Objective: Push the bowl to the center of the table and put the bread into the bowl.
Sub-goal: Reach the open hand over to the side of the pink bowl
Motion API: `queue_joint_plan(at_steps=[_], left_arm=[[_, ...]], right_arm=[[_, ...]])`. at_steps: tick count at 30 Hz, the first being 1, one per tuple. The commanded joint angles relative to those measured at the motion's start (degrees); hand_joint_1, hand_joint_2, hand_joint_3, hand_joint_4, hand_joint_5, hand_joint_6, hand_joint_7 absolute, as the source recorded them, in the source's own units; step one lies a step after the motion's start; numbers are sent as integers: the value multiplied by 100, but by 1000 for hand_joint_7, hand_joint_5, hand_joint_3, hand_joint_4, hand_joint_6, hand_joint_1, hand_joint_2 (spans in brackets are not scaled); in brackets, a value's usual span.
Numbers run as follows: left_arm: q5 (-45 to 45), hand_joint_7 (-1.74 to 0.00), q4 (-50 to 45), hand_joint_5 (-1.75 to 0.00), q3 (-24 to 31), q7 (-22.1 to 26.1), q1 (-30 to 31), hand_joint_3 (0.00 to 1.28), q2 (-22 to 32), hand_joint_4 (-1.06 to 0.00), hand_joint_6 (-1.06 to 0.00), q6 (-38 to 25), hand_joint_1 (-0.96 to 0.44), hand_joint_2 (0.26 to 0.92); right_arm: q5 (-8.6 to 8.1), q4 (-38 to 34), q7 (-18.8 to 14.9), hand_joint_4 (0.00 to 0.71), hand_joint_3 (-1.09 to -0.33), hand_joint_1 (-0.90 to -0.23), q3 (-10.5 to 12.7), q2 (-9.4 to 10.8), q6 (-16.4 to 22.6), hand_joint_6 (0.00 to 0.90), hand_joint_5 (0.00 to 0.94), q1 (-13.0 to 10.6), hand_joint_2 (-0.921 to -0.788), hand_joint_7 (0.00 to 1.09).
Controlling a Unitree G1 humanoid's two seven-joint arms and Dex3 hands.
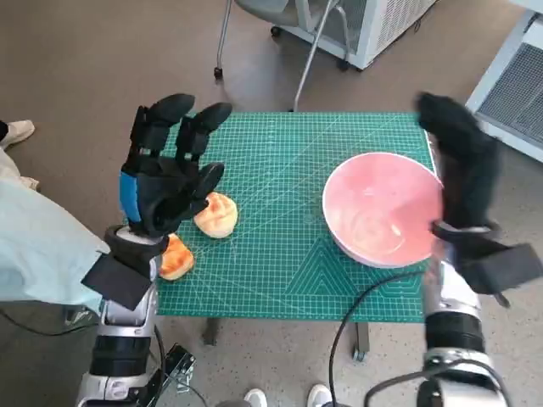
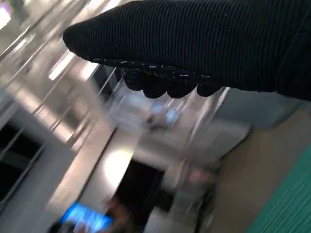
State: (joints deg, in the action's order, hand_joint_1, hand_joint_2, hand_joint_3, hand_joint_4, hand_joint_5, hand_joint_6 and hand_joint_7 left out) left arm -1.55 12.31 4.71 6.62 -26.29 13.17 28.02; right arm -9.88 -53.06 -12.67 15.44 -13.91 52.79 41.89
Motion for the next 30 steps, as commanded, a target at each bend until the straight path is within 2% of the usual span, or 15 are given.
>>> queue_joint_plan(at_steps=[1,7,13,18,22,27,30], left_arm=[[48,-914,-137,-871,27,-22,80,244,-11,-169,-205,-25,-112,900],[13,-920,-148,-882,29,-73,117,247,-42,-175,-205,-13,-101,901],[-28,-925,-148,-883,24,-125,150,254,-69,-179,-207,-11,-90,899],[-34,-923,-166,-879,22,-144,166,257,-63,-183,-209,-30,-97,896],[-38,-923,-219,-878,15,-152,185,257,-54,-185,-211,-65,-100,895],[-65,-926,-327,-882,16,-169,238,259,-42,-185,-210,-130,-99,894],[-67,-930,-395,-886,22,-163,279,260,-27,-184,-210,-168,-100,893]], right_arm=[[10,-635,361,369,-785,-557,247,-188,53,60,2,-40,-921,699],[-156,-1262,539,368,-788,-536,536,-290,-42,85,1,-49,-921,688],[-452,-1587,419,343,-804,-506,811,-204,-335,78,0,-73,-921,673],[-499,-1784,469,316,-840,-453,888,-123,-634,70,0,-132,-921,654],[-520,-1917,496,297,-860,-429,944,-63,-925,101,1,-158,-921,587],[-550,-2053,514,287,-842,-454,1017,59,-1270,165,0,-150,-921,461],[-636,-2105,433,285,-827,-469,1083,202,-1461,183,1,-113,-921,428]])
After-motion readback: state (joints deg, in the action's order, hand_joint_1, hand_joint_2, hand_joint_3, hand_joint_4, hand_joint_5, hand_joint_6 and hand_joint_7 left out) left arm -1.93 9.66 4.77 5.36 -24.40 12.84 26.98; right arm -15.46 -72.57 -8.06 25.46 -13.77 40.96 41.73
